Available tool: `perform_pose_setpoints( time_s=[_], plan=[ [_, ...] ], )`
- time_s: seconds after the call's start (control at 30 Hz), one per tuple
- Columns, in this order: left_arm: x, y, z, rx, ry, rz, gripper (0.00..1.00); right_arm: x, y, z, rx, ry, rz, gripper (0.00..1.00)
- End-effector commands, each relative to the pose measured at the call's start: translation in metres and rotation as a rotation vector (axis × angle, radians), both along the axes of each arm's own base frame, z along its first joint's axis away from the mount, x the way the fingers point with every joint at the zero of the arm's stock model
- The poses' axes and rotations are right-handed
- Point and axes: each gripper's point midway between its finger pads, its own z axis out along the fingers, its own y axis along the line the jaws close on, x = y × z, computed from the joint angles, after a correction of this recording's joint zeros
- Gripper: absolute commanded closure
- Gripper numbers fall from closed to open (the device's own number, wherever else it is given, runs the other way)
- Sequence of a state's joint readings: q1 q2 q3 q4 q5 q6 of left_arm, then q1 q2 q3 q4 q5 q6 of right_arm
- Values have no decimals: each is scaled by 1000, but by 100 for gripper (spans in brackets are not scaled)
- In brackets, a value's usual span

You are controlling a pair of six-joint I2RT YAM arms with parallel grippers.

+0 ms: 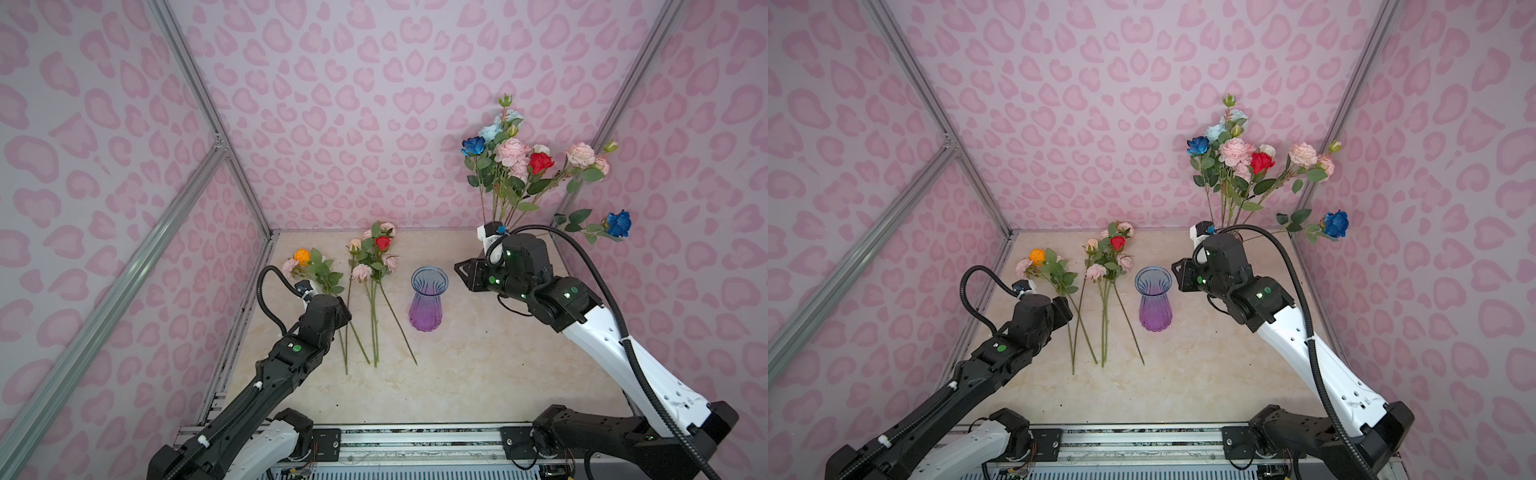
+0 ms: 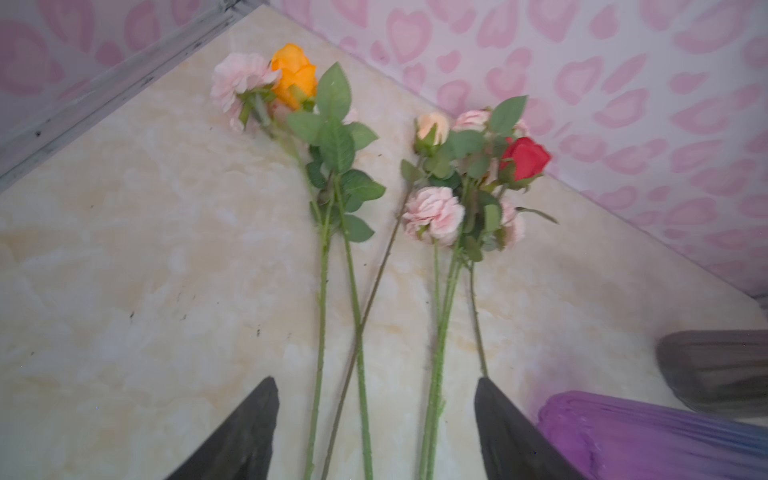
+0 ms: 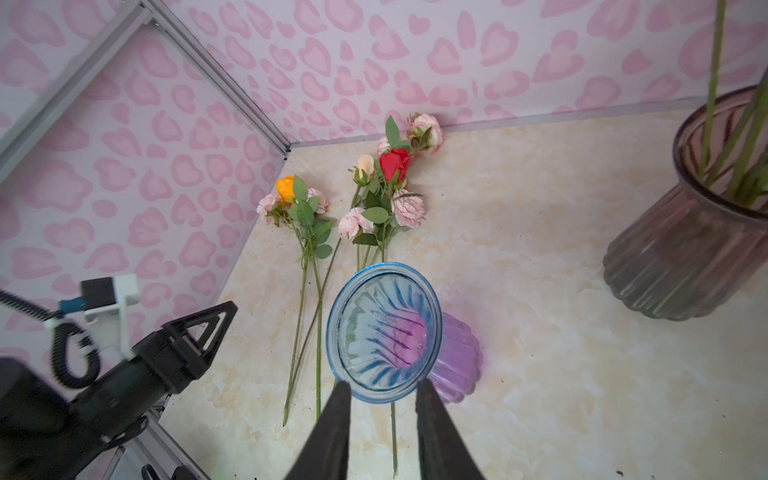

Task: Arrange the flowers into the vase
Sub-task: 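Reach left gripper into the loose roses and grasp the orange rose stem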

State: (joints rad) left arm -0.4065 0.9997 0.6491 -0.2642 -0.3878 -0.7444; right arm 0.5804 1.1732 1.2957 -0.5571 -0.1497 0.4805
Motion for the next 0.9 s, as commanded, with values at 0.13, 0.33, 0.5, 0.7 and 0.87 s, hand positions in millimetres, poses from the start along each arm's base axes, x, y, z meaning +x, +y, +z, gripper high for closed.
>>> perform_pose_setpoints(
  time_s=[0.13,0.33,0.5,0.7,0.87],
  plan=[
    [33,10,-70,-32,278,44,35,-5,-9,-16,-47,-91,-15,76],
    [84,8,-98,-2,377,32,42,-7,1,-36,-38,-81,44,78],
    [119,2,-116,12,427,20,54,1,-5,-49,-78,-69,10,82],
    [135,2,-137,26,484,21,69,7,-7,-65,-87,-32,6,83],
    [130,11,-135,70,487,41,71,15,-10,-71,-22,13,1,84]
  ],
)
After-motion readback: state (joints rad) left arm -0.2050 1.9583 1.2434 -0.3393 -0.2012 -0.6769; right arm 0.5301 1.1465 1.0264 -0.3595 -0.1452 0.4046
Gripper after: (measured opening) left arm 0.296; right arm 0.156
